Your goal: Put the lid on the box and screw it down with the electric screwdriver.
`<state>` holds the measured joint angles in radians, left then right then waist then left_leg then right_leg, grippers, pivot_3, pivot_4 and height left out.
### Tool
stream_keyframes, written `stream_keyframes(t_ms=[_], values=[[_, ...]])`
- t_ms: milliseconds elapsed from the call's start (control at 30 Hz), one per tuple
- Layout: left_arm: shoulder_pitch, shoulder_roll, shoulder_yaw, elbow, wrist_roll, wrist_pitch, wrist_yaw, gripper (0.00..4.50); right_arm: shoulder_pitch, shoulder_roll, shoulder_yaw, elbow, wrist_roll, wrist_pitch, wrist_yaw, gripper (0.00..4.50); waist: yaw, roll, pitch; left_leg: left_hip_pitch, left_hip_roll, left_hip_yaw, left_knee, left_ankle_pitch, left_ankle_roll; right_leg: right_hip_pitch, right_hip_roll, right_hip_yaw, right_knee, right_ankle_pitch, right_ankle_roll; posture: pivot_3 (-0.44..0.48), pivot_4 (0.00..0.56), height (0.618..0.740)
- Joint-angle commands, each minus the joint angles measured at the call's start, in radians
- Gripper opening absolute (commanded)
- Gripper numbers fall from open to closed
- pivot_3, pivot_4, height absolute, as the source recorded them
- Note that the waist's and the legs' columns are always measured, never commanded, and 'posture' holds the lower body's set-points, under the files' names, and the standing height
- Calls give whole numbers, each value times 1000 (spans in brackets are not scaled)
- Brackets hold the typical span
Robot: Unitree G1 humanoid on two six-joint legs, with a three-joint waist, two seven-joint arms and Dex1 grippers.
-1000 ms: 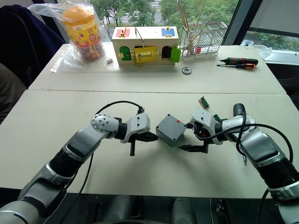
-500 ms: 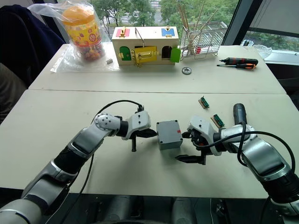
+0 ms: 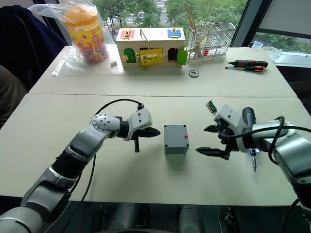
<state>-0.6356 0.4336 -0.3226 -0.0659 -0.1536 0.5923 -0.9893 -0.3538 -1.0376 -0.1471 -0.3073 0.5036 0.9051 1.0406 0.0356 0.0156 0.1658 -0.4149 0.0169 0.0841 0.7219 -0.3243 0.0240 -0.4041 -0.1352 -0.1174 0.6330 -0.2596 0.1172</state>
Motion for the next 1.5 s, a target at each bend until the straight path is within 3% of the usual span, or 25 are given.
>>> stream_keyframes(t_ms=[33, 233, 333, 467, 767, 1233, 1333, 1433, 1500], values=[[-32, -14, 100, -39, -109, 50, -13, 0, -116, 78, -48, 164, -18, -70, -89, 4479, -1, 0, 0, 0, 0, 0, 0, 0, 0, 0, 0, 0, 0, 0, 0, 0, 150, 708], [-50, -16, 87, -30, -117, 53, -4, 0, -290, 266, 32, 612, -218, -403, -260, 4479, 2, -1, 0, 0, -2, 2, -1, 0, 0, 0, 0, 0, 0, 0, 0, 0, 150, 708], [-47, -21, 81, -41, -119, 61, 4, 0, -380, 329, 63, 838, -281, -540, -291, 3812, -3, 0, 0, 0, -2, 4, -1, 0, 0, 0, 0, 0, 0, 0, 0, 0, 150, 708], [-32, -20, 81, -63, -124, 75, 17, 0, -453, 371, 80, 1026, -325, -646, -293, 2214, -11, 0, 0, 0, -1, 4, -3, 1, -1, 0, 1, 0, 0, 0, 0, 0, 150, 708], [-2, -13, 71, -88, -129, 87, 46, 0, -524, 413, 78, 1205, -364, -749, -292, 2214, -33, 0, 0, 0, -1, 2, -4, 1, -1, 0, 1, 0, 0, 0, 0, 0, 150, 708], [0, -8, 58, -77, -118, 77, 65, 0, -592, 456, 70, 1335, -379, -805, -304, 2214, -33, 0, 0, 0, -1, 2, -4, 1, -1, 0, 1, 0, 0, 0, 0, 0, 150, 708], [5, -5, 57, -81, -116, 78, 71, 0, -606, 470, 67, 1360, -382, -816, -309, 1454, -35, 0, 0, 0, -1, 2, -4, 1, -1, 0, 1, 0, 0, 0, 0, 0, 150, 708], [7, -3, 56, -84, -117, 79, 74, 0, -610, 475, 66, 1371, -386, -825, -309, 33, -36, 0, 0, 0, -1, 2, -4, 1, -2, 0, 1, 0, 0, 0, 0, 0, 150, 708], [9, -2, 55, -85, -116, 80, 76, 0, -612, 478, 65, 1372, -385, -832, -307, 33, -38, 0, 0, 0, -1, 2, -4, 1, -2, 0, 1, 0, 0, 0, 0, 0, 150, 708]])
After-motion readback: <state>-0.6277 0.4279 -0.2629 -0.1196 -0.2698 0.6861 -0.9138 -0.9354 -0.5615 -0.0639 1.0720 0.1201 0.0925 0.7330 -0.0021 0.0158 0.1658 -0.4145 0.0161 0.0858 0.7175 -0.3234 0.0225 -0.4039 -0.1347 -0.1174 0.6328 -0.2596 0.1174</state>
